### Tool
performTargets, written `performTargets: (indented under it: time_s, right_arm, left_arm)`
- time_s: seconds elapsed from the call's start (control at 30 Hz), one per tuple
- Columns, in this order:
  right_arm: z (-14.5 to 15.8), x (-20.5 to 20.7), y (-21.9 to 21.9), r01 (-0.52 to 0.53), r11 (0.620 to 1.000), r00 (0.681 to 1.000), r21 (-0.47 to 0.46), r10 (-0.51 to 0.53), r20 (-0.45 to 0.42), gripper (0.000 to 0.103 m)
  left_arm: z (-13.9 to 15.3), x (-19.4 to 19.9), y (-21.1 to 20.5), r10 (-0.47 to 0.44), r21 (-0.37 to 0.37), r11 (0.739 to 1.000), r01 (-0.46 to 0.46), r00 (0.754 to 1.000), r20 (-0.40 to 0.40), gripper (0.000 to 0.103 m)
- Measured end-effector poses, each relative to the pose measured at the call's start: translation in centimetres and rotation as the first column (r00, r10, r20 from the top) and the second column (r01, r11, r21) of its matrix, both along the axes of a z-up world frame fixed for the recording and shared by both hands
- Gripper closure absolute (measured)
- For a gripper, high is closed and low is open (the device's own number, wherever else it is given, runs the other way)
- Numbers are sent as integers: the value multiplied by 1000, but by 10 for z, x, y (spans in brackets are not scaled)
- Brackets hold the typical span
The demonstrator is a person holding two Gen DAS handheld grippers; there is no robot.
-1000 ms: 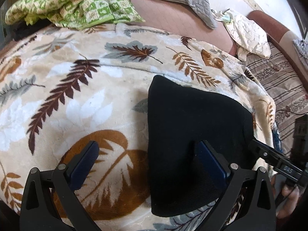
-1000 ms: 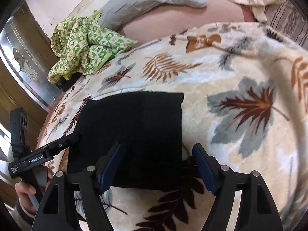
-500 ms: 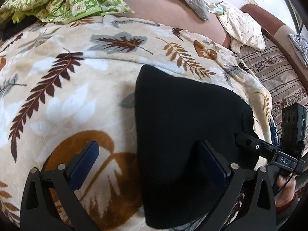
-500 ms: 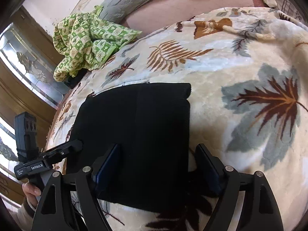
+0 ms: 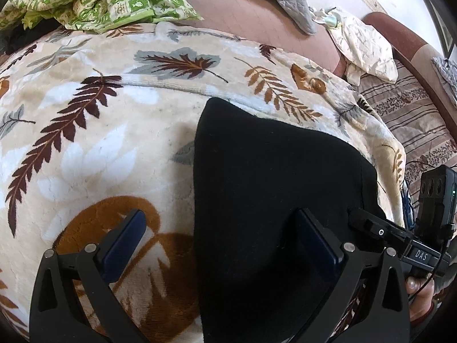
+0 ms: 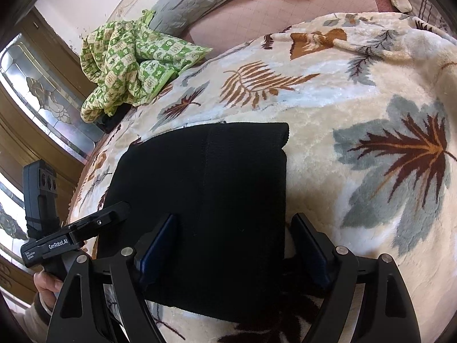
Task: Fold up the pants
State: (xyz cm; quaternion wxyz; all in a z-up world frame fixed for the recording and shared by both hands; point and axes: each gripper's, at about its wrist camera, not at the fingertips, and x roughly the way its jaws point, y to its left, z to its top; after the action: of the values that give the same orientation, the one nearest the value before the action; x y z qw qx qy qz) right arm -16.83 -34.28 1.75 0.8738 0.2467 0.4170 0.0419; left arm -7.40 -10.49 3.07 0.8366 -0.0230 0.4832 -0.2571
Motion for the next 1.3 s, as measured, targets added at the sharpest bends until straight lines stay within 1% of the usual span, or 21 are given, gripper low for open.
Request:
performTargets:
  time_s: [0.17, 0.33, 0.37, 0.4, 0.5, 0.63, 0.7, 0.8, 0.83, 0.9, 1.0, 1.1, 1.17, 1.3]
  right_arm:
    - [1, 0, 6, -12, 1000, 1000, 5, 12, -3, 19]
    - [5, -1, 13, -4, 1000, 1000, -29, 4, 1, 28]
    - [5, -2, 13, 1, 999, 1000, -34, -1, 3, 32]
    - [6, -3, 12, 7, 999, 1000, -35, -7, 5, 34]
    - [6, -5, 10, 13, 1000, 1000, -23, -12, 3, 35]
    - [8, -5, 10, 16, 999, 1000, -41, -15, 6, 37]
    - [11, -7, 13, 20, 998, 1000, -61, -19, 14, 45]
    - [18, -10, 17, 19, 995, 999, -94, -16, 30, 50]
    - [20, -10, 19, 19, 994, 999, -107, -16, 32, 51]
    - [23, -11, 22, 19, 992, 999, -124, -15, 36, 54]
    - [26, -11, 25, 23, 990, 999, -139, -18, 39, 56]
    - [28, -12, 26, 29, 990, 999, -139, -23, 41, 57]
    - [29, -13, 27, 33, 990, 999, -141, -27, 45, 59]
    - [37, -14, 29, 37, 989, 998, -146, -29, 56, 63]
  left_arm:
    - [1, -3, -2, -3, 7, 1000, 3, 1000, 14, 0]
    - [2, -7, -7, -22, 7, 1000, 22, 1000, 20, 0]
    - [2, -8, -9, -26, 8, 1000, 26, 999, 23, 0]
    - [3, -9, -10, -28, 11, 1000, 28, 999, 29, 1]
    - [4, -13, -13, -35, 20, 999, 34, 998, 44, 1]
    - [4, -13, -13, -34, 17, 999, 33, 999, 41, 3]
    - [4, -15, -14, -41, 14, 999, 40, 998, 44, 7]
    - [9, -20, -17, -54, 14, 998, 54, 996, 72, 19]
    - [10, -22, -18, -59, 18, 998, 58, 995, 82, 23]
    - [11, -24, -19, -63, 30, 998, 60, 993, 99, 25]
    - [12, -24, -17, -54, 26, 998, 51, 993, 101, 31]
    - [14, -25, -16, -55, 30, 998, 52, 993, 103, 38]
    - [17, -26, -16, -49, 31, 998, 46, 993, 110, 47]
    - [21, -25, -13, -36, 22, 999, 34, 994, 106, 55]
